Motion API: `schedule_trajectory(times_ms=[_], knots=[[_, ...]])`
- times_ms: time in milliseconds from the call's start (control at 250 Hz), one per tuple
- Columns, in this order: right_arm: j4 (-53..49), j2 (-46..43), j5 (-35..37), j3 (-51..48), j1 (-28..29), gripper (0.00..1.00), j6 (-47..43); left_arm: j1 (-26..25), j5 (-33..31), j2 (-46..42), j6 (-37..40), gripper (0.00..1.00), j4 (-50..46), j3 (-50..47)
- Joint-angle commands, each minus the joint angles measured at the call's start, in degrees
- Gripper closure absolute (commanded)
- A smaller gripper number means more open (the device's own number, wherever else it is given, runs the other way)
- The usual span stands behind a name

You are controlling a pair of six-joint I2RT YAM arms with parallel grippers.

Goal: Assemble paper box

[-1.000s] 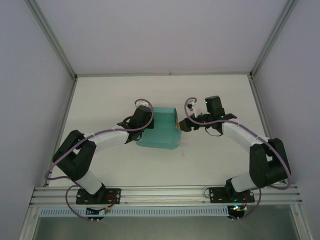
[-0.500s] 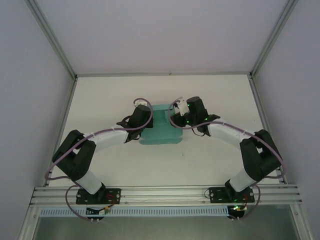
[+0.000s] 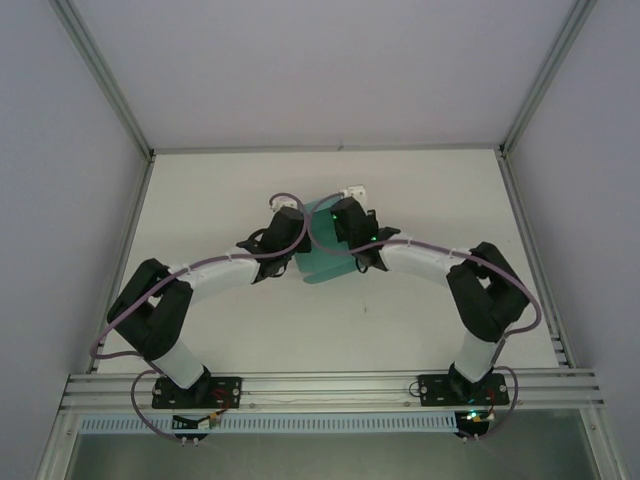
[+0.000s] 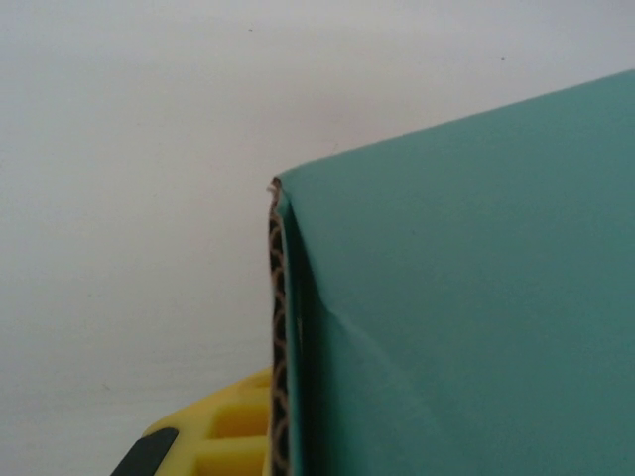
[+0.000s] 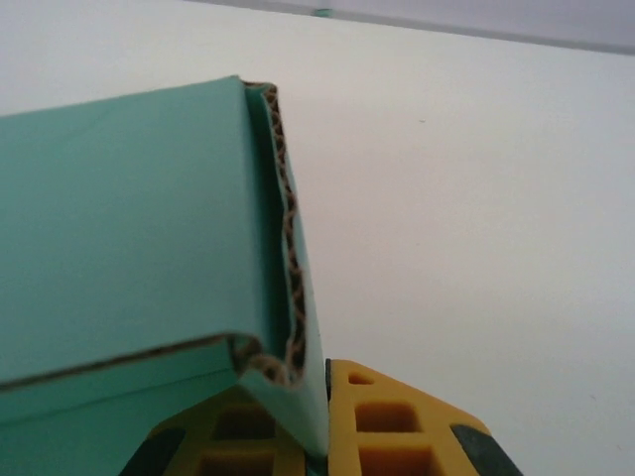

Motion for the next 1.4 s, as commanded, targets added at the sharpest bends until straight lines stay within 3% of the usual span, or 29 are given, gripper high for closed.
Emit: schedule_trajectory(times_ms=[0,208,427,491,611,727,990,1122,1242,1397], knots=[[-6.75,2.83,14.35,2.85,-1.77,0.97,6.70,-1.05,0.86,0.24,-1.77,1.00,-3.08,1.74],[8.55,-1.61,-2.60,-3.45,-3.75,0.87,-3.12,-1.07,1.46,0.13,-1.90,1.00,-4.11,2.14],[11.44,-4.34,-9.71,-5.40,-4.60,0.77,-6.91,-1.22,3.67,-0.09,-1.55,1.00,-4.57,1.86],[11.65,-4.70,-11.17,-5.86,-5.02,0.78,-6.46,-1.19,4.01,-0.09,-1.51,1.00,-4.67,1.82],[10.06,-4.73,-12.27,-5.61,-5.67,0.91,-5.72,-1.21,4.02,-0.43,-1.69,1.00,-4.84,1.83],[10.61,-3.96,-8.01,-5.88,-5.74,0.96,-4.93,-1.24,3.99,-0.67,-2.20,1.00,-5.26,2.35],[4.94,1.96,18.29,-1.30,-5.99,1.00,2.28,-1.57,-2.57,1.12,-8.44,1.00,-11.76,5.43],[0.75,2.35,18.83,-0.70,-8.49,1.00,10.65,-1.59,-6.36,3.01,-12.37,1.00,-14.97,6.78],[1.57,3.23,21.79,-0.45,-9.17,1.00,11.09,-1.50,-11.70,5.25,-16.31,1.00,-20.13,9.20],[2.99,3.05,20.76,-1.13,-9.17,1.00,11.25,-0.81,-13.86,8.02,-20.53,1.00,-25.57,12.40]])
